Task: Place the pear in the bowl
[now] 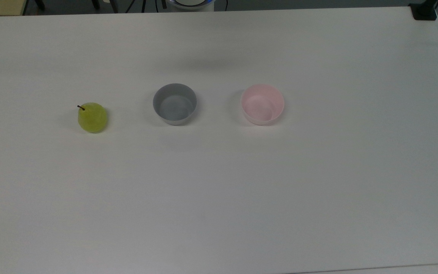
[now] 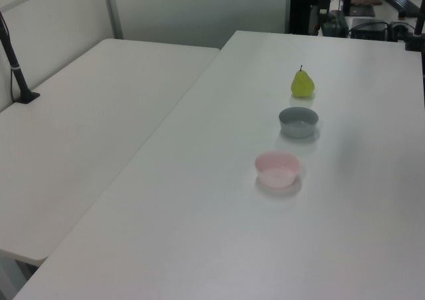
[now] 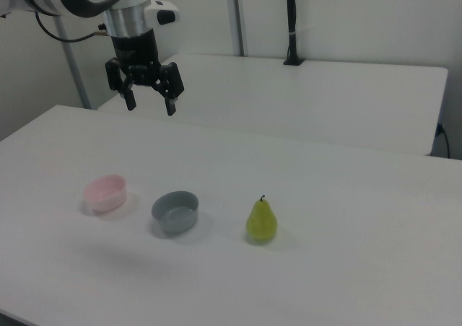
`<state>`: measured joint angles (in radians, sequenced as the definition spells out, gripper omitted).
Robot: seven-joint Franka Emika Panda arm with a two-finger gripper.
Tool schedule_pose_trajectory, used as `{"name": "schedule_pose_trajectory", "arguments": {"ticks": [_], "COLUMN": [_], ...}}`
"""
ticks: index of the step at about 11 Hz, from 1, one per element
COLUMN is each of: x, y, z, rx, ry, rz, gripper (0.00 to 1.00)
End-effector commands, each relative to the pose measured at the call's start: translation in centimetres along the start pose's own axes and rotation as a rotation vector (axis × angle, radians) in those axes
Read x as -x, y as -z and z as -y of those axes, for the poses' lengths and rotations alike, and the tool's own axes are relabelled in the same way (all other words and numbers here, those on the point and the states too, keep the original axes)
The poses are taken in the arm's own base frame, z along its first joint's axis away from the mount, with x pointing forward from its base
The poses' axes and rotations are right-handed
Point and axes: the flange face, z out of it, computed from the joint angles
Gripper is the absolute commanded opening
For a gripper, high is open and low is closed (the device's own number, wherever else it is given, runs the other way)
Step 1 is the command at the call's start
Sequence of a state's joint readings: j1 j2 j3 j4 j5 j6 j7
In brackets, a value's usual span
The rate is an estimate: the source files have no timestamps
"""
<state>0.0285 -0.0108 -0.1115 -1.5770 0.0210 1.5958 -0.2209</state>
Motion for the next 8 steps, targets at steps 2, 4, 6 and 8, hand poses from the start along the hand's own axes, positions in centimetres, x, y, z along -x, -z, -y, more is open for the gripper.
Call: {"name": "schedule_pose_trajectory", "arguments": {"ticks": [2, 4, 6, 8], "x": [0.10, 0.14, 0.23, 0.18], "y": [0.15, 0.16, 0.15, 0.16], "z": [0.12, -0.05, -0.37, -0.44], "rx": [-0.008, -0.008, -0.008, -0.010], "ry": [-0.045, -0.048, -0.054, -0.039], "rz": [-0.012, -0.012, -0.011, -0.013], "gripper": [1.00, 1.00, 1.00, 1.00]}}
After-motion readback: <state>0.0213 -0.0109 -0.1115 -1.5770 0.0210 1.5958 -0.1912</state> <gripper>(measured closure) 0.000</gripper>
